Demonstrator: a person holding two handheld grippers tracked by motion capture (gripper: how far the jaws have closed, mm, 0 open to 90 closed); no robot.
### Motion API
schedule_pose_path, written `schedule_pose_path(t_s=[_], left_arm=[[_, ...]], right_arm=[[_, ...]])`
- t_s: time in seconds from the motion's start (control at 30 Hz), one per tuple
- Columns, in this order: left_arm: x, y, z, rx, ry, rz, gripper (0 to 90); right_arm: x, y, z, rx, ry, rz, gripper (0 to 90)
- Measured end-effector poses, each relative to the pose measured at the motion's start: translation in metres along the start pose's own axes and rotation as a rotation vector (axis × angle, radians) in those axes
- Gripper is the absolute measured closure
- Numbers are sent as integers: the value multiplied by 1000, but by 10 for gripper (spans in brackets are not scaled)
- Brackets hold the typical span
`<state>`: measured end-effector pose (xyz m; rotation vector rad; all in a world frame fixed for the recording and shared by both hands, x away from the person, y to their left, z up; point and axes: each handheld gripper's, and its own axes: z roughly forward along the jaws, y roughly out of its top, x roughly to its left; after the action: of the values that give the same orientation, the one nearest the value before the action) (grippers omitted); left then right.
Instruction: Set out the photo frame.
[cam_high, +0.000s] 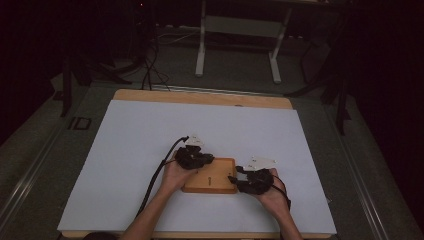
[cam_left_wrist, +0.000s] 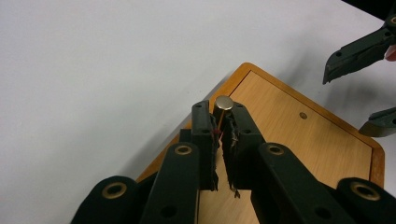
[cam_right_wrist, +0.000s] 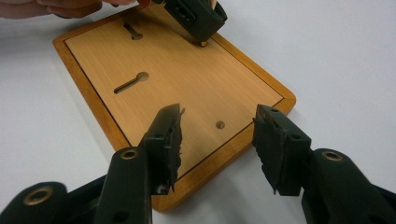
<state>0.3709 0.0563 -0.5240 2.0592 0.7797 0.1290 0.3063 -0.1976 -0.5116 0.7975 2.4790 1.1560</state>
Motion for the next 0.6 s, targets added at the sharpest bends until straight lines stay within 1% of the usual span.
schedule_pose_path(t_s=[0.13,0.2,0.27,0.4,0.6], left_arm=[[3,1,0,6,-19,-6,838],[5,1,1,1,-34,-23,839],[8,1,1,-3,-46,-31,839],[8,2,1,4,-51,-29,839],[11,3,2,13,-69,-49,838]], right_arm=[[0,-2,-3,-1,-2,0,512],[0,-3,-5,-2,-1,2,512],[0,-4,-6,-5,1,1,510],[2,-6,-10,-10,14,-10,503],[3,-10,-15,-14,25,-14,505]])
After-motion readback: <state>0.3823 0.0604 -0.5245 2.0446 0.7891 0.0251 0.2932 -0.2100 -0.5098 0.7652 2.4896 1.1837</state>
